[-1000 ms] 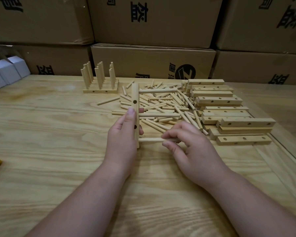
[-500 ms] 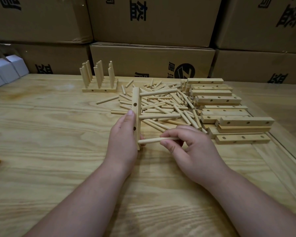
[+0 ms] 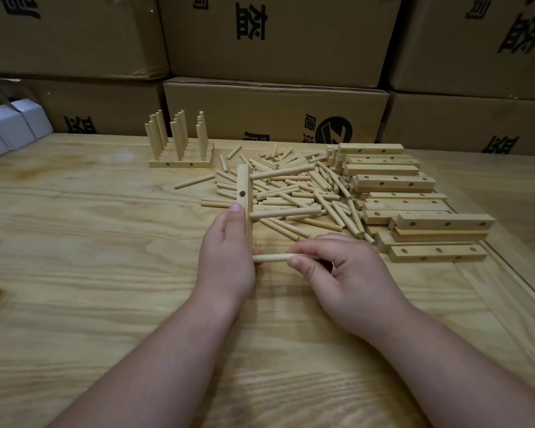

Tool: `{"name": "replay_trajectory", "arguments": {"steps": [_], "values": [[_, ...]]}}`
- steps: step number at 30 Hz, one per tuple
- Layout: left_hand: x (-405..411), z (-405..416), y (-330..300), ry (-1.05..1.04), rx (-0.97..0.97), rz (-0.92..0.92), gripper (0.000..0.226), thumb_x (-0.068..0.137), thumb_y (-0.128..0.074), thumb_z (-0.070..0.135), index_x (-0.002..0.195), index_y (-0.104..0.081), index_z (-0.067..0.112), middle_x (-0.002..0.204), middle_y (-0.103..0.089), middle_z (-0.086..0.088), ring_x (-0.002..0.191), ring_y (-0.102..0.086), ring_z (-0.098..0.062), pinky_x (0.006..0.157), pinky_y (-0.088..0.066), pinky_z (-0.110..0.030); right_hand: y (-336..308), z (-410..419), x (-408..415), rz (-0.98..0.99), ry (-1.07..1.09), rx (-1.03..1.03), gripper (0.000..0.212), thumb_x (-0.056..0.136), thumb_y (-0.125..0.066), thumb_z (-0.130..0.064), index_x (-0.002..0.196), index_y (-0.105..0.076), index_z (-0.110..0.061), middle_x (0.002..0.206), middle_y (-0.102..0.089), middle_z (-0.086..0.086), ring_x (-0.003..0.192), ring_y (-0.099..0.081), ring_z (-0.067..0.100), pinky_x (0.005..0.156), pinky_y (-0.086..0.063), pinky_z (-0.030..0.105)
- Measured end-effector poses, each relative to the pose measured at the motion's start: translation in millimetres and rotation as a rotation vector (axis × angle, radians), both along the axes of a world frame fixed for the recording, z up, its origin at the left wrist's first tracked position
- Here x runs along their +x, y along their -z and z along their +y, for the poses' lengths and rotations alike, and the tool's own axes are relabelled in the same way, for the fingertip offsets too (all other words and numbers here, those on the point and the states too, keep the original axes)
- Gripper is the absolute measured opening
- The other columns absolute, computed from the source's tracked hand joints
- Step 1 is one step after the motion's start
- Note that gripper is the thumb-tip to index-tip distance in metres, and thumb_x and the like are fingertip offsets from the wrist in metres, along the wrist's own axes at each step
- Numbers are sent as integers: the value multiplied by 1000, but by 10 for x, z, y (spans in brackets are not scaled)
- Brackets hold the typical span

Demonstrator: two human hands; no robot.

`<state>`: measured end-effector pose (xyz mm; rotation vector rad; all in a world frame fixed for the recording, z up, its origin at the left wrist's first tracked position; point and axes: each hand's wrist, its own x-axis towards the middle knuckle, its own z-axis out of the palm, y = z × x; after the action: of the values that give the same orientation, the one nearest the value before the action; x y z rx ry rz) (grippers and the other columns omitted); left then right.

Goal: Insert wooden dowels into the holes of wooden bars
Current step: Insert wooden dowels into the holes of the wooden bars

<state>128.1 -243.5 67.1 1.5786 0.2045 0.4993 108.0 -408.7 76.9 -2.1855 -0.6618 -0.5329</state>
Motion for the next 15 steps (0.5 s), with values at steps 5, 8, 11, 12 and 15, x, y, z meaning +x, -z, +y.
{"name": "replay_trajectory", "arguments": {"steps": [5,8,11,12,15], "values": [[15,-15,31,-9,70,0,40,107,-35,46,81,-56,25,65,-55,1,51,-51,-4,49,-41,-19,-31,5,-19,-34,4,-17,19,87,-67,-29,96,-79,-18,84,-68,-18,88,-61,4,79,-47,16],[27,-25,31,-15,138,-13,39,106,-34,47,80,-54,25,68,-55,0,62,-54,-16,56,-42,-29,-55,3,-34,-66,9,-48,18,87,-67,-28,95,-79,-17,83,-67,-16,84,-61,5,79,-50,23],[24,-33,16,-21,174,-22,38,107,-34,45,79,-52,26,68,-54,5,70,-56,-19,64,-44,-34,-68,5,-41,-82,12,-76,18,88,-67,-27,95,-79,-16,83,-71,-11,82,-63,7,78,-51,27],[23,-34,14,-21,179,-20,38,107,-35,44,78,-51,27,68,-54,6,70,-56,-18,65,-44,-33,-65,4,-41,-78,15,-76,18,88,-67,-27,95,-79,-16,83,-71,-11,83,-63,7,78,-51,27],[26,-35,11,-26,200,-4,38,107,-35,44,76,-50,27,68,-54,7,69,-55,-15,62,-40,-30,-32,-8,-19,-38,28,-58,16,89,-69,-26,96,-79,-17,86,-72,-11,86,-62,5,79,-49,19]]}}
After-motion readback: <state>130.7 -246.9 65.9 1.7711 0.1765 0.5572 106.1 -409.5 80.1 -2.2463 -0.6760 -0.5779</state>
